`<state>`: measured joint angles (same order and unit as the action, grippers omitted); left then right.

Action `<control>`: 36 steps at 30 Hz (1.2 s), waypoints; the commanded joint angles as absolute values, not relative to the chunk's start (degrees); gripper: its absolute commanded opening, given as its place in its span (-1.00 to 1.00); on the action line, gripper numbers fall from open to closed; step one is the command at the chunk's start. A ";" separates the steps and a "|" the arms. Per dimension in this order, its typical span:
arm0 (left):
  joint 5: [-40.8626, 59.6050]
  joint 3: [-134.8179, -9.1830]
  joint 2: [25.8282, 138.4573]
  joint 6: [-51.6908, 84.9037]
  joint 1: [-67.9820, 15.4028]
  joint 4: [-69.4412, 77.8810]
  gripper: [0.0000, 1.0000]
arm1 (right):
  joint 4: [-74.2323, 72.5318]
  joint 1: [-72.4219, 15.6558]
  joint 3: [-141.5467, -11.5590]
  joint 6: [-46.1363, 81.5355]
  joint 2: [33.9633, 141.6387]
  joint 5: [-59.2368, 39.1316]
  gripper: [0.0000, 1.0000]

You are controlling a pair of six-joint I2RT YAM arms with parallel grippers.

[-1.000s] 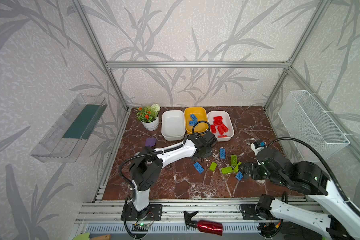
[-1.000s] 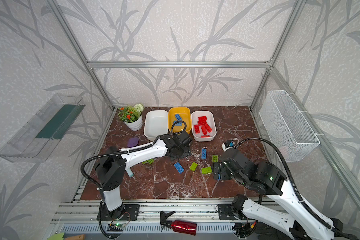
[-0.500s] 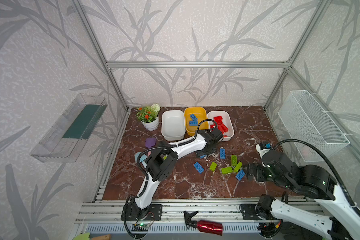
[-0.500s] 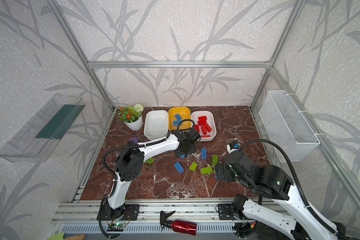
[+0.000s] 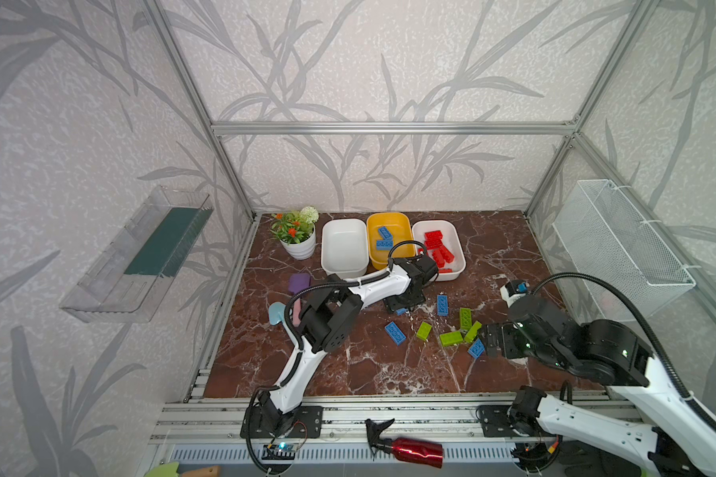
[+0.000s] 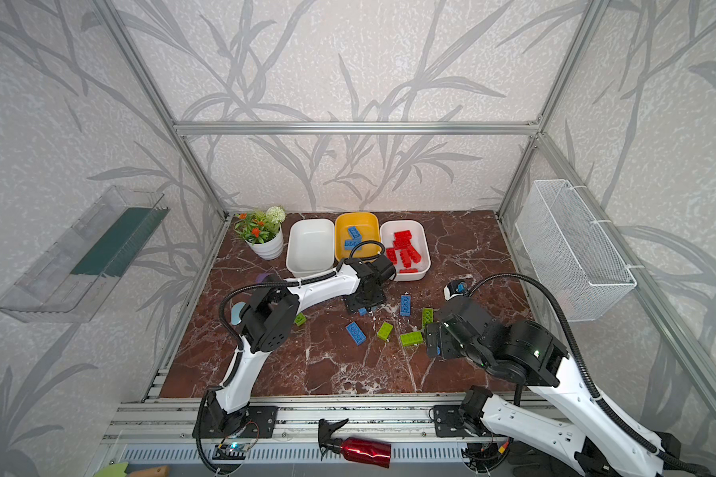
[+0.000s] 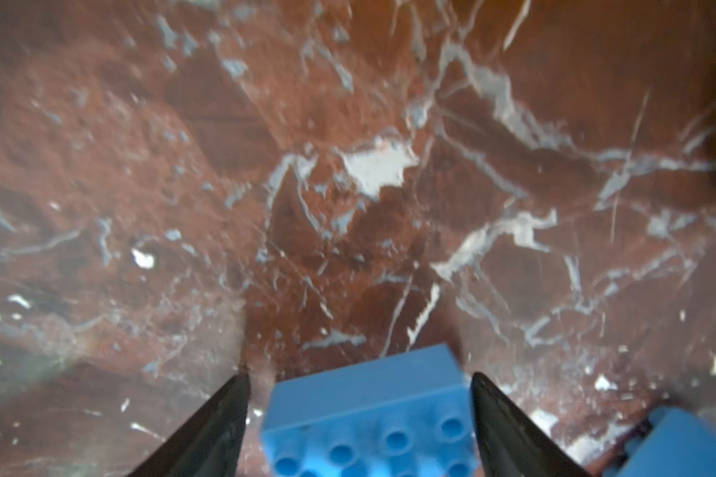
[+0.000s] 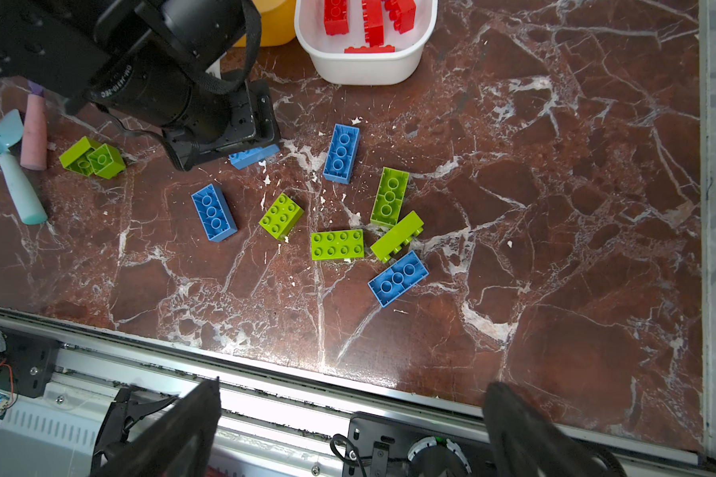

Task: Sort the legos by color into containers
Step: 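Lower the left gripper onto another blue brick near the bins and grasp, then carry the blue brick with the left gripper into the yellow bin and release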

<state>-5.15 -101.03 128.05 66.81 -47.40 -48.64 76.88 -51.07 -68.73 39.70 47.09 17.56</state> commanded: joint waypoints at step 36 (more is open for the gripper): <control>-11.49 -149.82 145.07 46.63 -30.28 -54.45 -0.14 | 65.41 -42.75 -76.45 28.92 62.11 17.22 0.98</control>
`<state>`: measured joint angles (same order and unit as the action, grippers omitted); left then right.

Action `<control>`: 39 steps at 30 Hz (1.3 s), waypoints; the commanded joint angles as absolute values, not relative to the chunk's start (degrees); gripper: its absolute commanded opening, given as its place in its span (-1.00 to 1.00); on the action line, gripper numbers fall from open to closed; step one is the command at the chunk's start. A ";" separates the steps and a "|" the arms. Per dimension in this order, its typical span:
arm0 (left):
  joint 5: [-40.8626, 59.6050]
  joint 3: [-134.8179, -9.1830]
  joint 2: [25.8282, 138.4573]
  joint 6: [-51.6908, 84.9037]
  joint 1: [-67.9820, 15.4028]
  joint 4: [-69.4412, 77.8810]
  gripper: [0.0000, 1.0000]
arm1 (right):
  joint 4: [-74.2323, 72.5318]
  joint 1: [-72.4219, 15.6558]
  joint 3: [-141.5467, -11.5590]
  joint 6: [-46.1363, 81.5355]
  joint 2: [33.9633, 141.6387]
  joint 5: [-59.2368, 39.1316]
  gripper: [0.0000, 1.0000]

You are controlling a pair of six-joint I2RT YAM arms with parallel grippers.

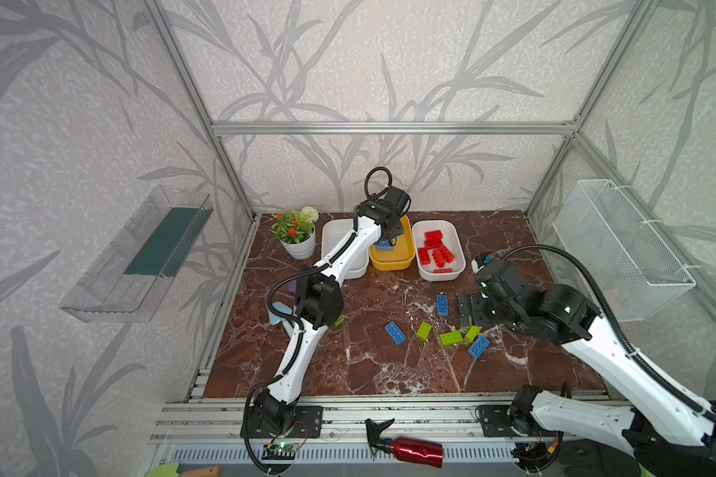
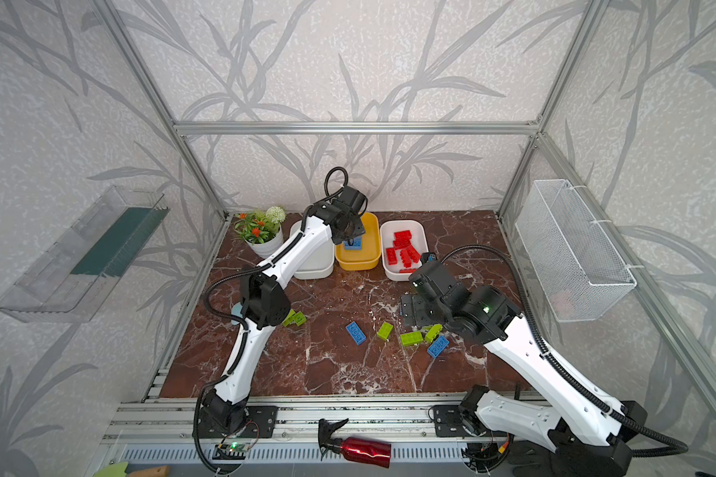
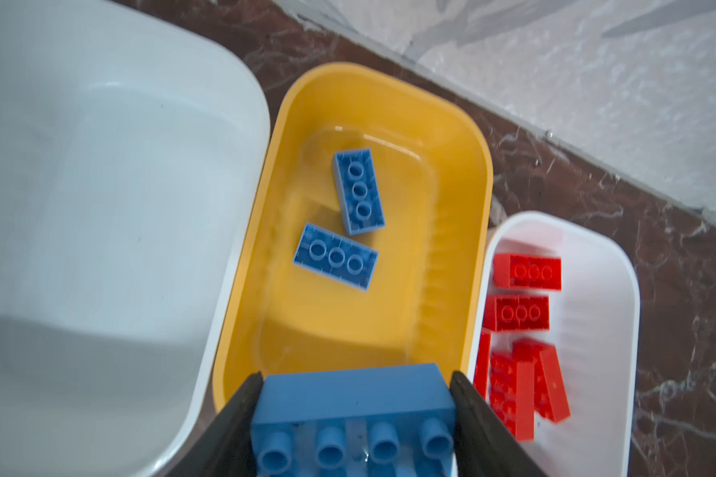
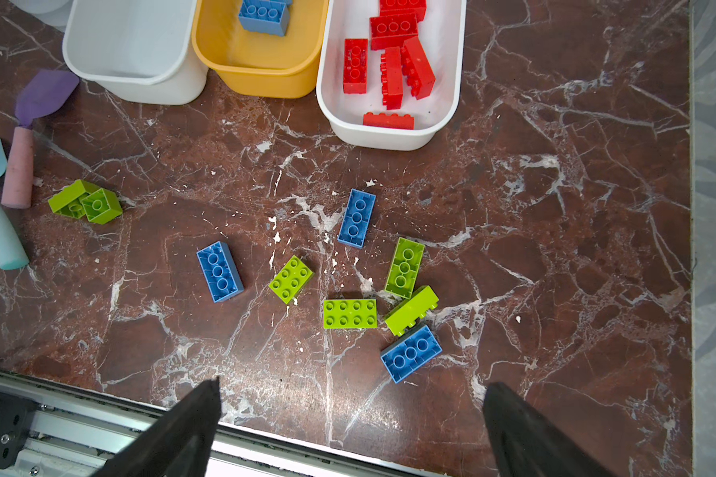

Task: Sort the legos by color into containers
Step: 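Carry the blue brick with the left gripper into the yellow bin and release, then move the left gripper back while the right gripper approaches the blue bricks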

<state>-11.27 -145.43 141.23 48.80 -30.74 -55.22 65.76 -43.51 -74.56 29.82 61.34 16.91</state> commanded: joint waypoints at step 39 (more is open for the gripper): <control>-9.98 -74.76 98.13 67.99 -47.12 -38.15 0.90 | 71.37 -40.06 -67.71 30.67 49.55 5.79 0.98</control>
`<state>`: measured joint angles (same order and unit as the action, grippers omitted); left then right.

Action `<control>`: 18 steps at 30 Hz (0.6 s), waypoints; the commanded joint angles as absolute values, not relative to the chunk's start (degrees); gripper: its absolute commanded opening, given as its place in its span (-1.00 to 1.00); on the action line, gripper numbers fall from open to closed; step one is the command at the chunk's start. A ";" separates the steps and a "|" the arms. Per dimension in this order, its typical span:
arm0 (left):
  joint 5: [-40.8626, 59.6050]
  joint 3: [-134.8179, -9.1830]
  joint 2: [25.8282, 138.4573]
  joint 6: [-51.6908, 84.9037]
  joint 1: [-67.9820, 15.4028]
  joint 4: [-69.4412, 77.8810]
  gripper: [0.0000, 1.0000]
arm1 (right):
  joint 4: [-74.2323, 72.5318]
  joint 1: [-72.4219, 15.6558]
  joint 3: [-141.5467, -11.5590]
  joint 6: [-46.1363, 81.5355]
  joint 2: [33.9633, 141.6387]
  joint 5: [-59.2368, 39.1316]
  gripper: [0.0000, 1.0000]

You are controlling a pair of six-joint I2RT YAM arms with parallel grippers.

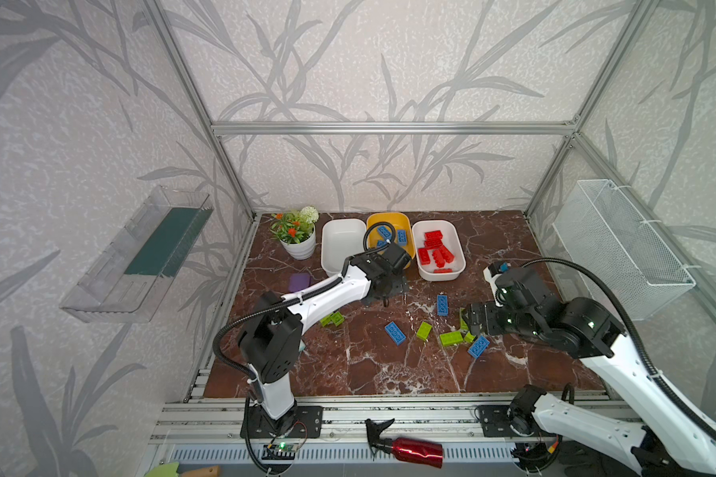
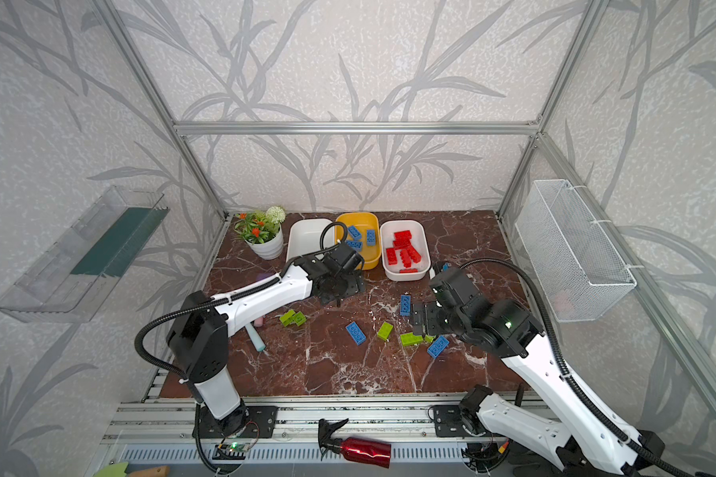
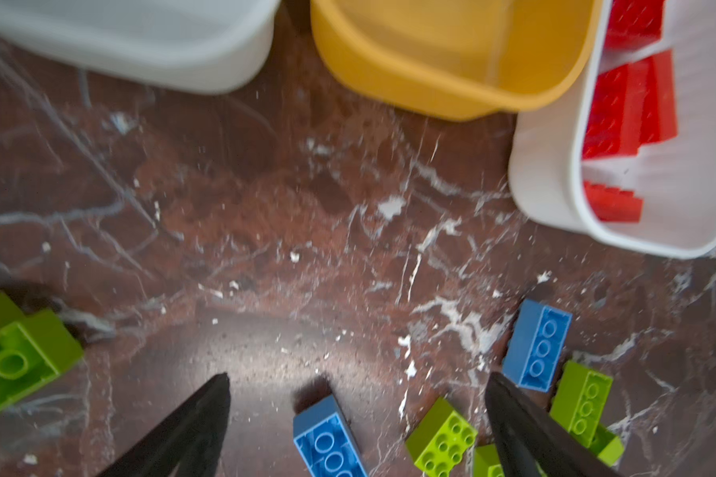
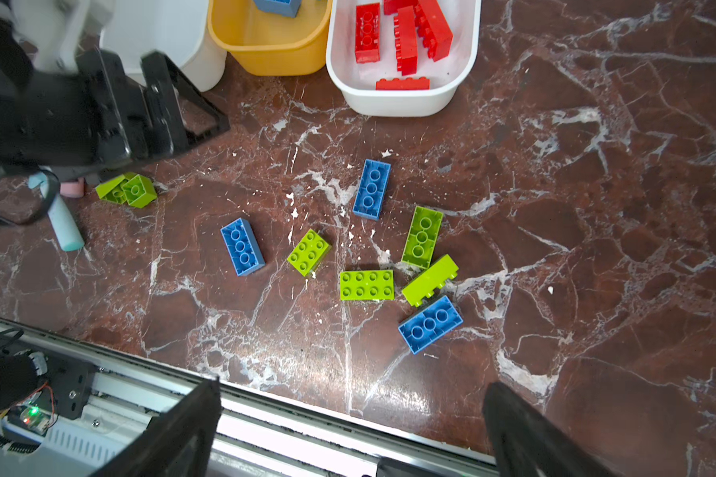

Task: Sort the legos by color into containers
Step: 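Move the left gripper back while the right gripper approaches the blue bricks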

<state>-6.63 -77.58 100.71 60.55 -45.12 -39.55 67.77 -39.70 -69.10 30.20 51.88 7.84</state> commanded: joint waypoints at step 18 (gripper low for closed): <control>-8.16 -69.94 107.01 81.93 -57.47 -37.47 0.83 | 81.21 -40.43 -67.10 31.33 39.11 5.77 0.98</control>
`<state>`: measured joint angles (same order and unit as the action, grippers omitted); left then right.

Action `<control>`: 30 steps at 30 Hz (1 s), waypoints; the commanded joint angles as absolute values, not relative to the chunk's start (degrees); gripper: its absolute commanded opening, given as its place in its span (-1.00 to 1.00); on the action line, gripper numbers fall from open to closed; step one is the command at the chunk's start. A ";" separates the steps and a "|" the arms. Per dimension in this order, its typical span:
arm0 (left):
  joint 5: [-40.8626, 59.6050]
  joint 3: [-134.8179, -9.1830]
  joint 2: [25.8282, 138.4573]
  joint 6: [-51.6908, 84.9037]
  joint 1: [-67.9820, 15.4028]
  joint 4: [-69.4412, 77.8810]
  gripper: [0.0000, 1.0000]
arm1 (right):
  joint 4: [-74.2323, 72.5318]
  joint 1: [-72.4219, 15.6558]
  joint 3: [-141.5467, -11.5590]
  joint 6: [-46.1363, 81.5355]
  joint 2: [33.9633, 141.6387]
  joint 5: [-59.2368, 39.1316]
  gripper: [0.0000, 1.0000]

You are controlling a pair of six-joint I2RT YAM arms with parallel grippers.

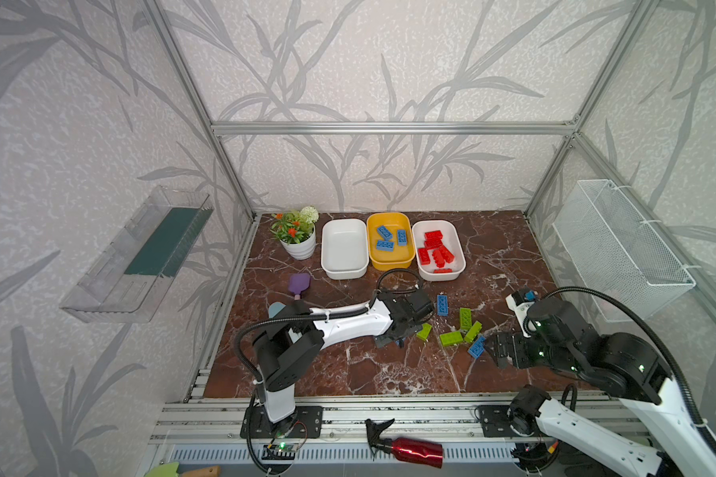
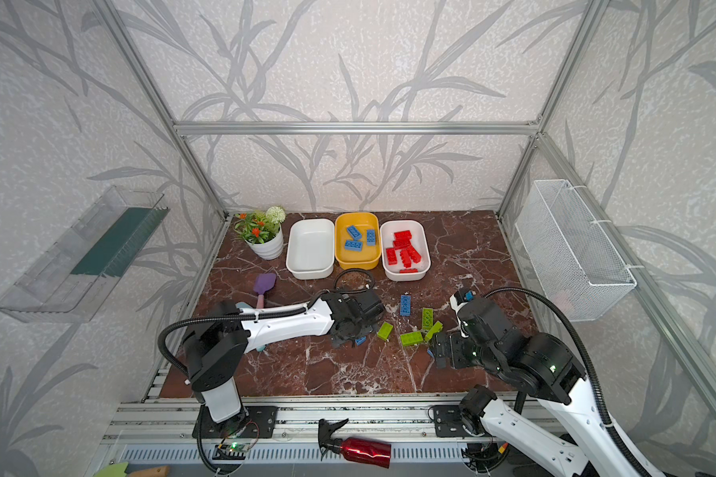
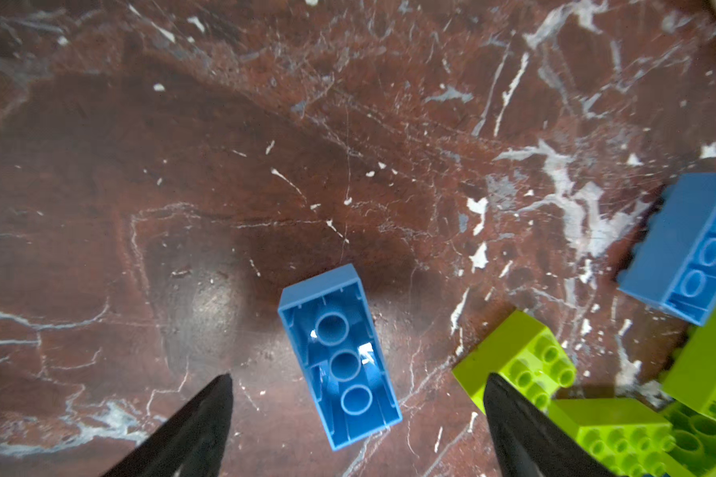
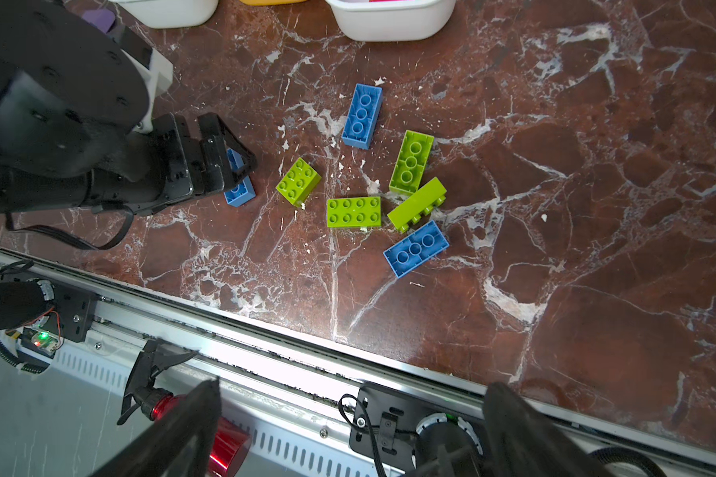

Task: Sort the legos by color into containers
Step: 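Move the left gripper back while the right gripper approaches the blue bricks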

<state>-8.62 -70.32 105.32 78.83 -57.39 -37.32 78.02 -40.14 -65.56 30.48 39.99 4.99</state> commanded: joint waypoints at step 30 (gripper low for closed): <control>-15.54 -113.01 118.93 54.09 -41.21 -60.34 -0.45 | 65.72 -40.04 -66.72 28.90 50.99 8.28 0.98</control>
